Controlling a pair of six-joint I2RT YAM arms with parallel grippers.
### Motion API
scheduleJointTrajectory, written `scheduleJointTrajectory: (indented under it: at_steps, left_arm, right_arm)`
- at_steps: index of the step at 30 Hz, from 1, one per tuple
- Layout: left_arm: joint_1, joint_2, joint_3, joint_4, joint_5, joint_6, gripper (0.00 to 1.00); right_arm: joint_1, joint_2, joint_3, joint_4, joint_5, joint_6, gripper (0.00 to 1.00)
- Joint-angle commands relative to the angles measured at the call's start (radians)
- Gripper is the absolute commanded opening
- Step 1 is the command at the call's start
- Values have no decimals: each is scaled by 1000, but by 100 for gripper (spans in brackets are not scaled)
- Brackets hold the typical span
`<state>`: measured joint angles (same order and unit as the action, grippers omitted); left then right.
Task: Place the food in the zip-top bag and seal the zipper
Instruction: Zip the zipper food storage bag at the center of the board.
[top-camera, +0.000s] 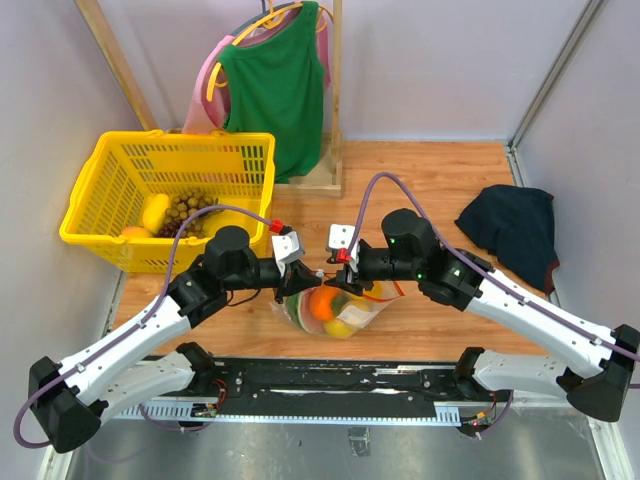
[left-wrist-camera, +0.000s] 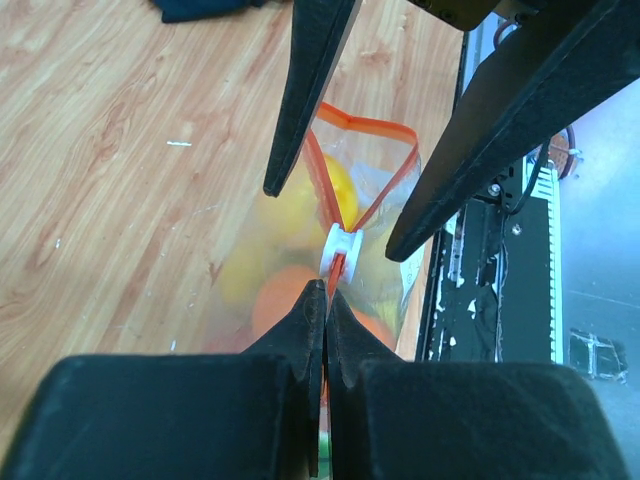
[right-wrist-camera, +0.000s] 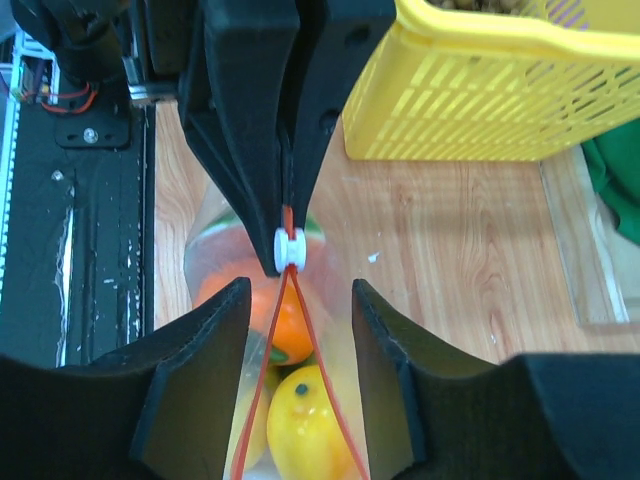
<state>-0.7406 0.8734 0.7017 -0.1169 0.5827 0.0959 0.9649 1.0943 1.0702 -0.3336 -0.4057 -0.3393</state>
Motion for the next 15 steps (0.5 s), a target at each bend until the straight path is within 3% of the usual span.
scheduleJointTrajectory:
  at_steps: [1,10,15]
  left_arm:
    - [4,-9,18,54,32,-4,0]
    - [4,-4,22,51,40,3,0]
    - [4,-6,24,52,39,5,0]
  right_arm:
    - [2,-8,9,93,-69,25,47]
    - [2,37,29,105,-101,20,39]
    - [1,47,35,96,-112,14,23]
